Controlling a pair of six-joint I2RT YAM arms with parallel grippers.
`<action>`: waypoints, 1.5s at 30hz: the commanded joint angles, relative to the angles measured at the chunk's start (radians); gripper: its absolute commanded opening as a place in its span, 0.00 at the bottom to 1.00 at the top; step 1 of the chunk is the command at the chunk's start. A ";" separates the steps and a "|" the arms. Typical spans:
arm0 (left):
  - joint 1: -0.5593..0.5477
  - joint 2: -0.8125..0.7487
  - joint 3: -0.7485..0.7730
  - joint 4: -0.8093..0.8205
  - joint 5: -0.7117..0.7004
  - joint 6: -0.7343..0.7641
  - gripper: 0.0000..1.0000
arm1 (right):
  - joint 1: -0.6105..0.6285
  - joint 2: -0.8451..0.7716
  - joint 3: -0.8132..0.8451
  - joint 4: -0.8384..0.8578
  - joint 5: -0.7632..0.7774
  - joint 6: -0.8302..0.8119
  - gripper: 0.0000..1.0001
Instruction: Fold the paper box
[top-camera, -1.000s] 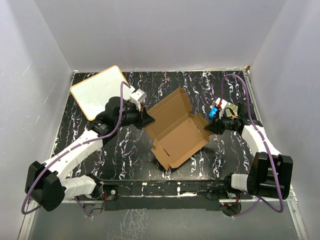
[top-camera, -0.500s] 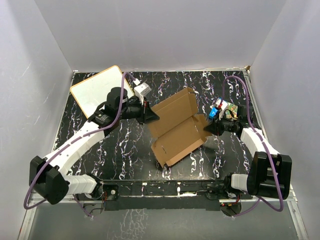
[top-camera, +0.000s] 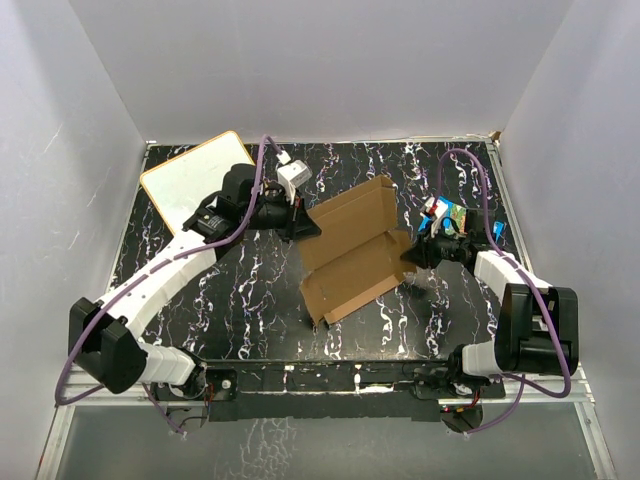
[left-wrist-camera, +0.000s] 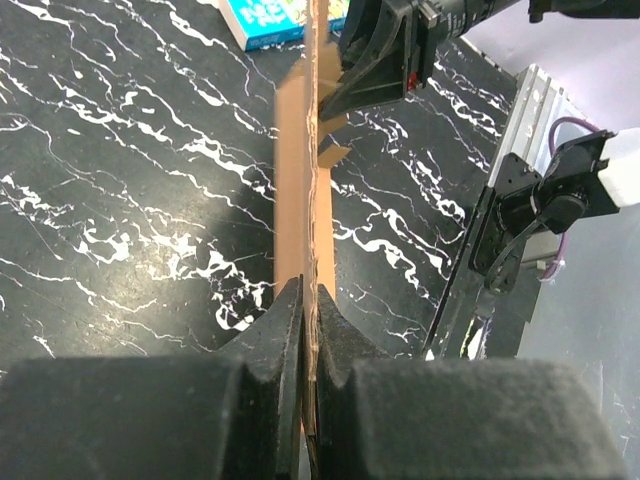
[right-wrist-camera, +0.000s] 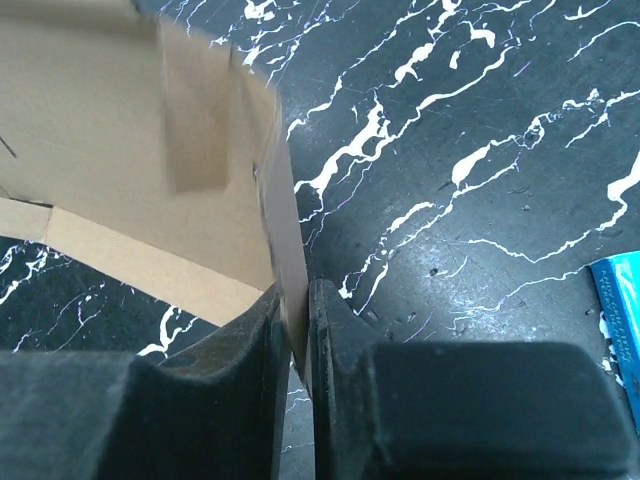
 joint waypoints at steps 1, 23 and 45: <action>0.000 0.008 0.034 -0.021 0.038 0.037 0.00 | 0.006 0.002 0.042 0.042 -0.025 -0.019 0.21; 0.000 0.011 0.059 -0.063 0.001 0.084 0.00 | 0.000 -0.027 0.111 -0.161 -0.018 -0.184 0.31; -0.001 0.029 0.124 -0.053 0.069 0.048 0.00 | 0.004 -0.077 -0.001 0.338 0.012 0.138 0.08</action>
